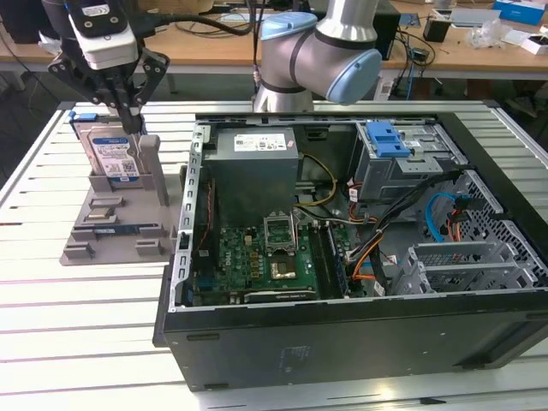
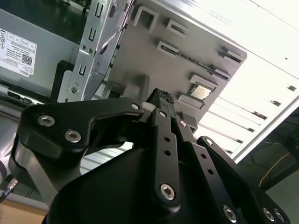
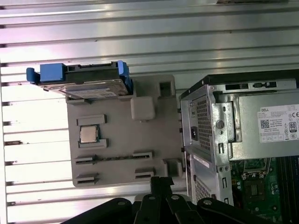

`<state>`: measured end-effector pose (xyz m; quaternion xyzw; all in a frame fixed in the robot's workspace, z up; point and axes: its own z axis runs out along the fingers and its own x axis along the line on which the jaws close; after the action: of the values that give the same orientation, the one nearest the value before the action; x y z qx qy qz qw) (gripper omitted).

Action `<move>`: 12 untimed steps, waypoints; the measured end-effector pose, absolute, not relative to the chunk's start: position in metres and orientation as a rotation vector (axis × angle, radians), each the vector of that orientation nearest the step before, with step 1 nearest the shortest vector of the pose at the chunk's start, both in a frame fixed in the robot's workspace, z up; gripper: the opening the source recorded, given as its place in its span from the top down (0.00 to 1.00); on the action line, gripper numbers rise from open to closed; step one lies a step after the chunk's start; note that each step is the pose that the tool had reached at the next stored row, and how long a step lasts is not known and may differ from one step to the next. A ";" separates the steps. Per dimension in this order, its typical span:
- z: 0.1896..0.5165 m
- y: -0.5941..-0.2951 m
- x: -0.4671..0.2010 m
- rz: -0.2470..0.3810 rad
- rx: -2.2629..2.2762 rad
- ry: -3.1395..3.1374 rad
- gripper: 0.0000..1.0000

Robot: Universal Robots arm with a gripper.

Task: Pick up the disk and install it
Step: 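Reach for the disk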

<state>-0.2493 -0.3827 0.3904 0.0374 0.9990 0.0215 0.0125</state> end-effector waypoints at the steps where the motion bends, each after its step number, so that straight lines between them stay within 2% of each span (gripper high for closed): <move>1: 0.390 -0.382 -0.254 0.067 0.117 3.114 0.89; 12: 0.390 -0.380 -0.286 0.067 0.117 3.114 0.89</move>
<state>-0.2856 -0.3799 0.3898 0.0374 0.9990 0.0214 0.0125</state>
